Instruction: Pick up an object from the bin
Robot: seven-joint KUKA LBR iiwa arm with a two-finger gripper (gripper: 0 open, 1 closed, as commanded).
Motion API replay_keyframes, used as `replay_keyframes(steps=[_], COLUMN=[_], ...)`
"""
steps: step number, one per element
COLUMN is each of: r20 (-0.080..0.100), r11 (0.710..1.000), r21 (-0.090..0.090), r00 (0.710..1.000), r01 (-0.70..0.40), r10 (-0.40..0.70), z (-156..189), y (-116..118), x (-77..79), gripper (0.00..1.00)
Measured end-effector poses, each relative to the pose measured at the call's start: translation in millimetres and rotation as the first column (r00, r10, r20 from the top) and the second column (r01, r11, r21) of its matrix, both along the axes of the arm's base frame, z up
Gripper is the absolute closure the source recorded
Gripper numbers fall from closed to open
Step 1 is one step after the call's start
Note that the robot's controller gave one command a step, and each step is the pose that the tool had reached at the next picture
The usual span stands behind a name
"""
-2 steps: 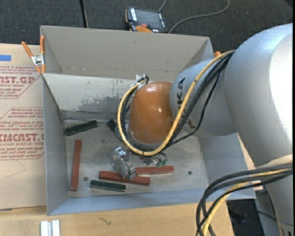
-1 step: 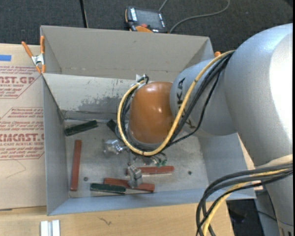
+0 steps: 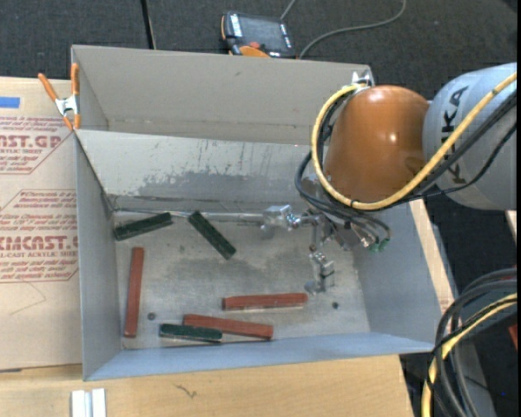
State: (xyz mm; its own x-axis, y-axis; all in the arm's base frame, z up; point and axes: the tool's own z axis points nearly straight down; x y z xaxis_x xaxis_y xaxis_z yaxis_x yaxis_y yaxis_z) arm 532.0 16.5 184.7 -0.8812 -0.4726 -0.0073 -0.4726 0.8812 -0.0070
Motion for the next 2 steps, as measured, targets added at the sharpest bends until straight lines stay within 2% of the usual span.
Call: replay_keyframes(steps=[1,2], r20=[-0.011,-0.006], r11=[1.0,1.0], r21=[0.005,0.004], r00=[1.0,1.0], r01=[-0.002,-0.001], r10=[0.002,0.001], z=[-118.3,-114.8], y=[8.1,8.2], x=[-40.7,-38.9], gripper=[0.0,1.0])
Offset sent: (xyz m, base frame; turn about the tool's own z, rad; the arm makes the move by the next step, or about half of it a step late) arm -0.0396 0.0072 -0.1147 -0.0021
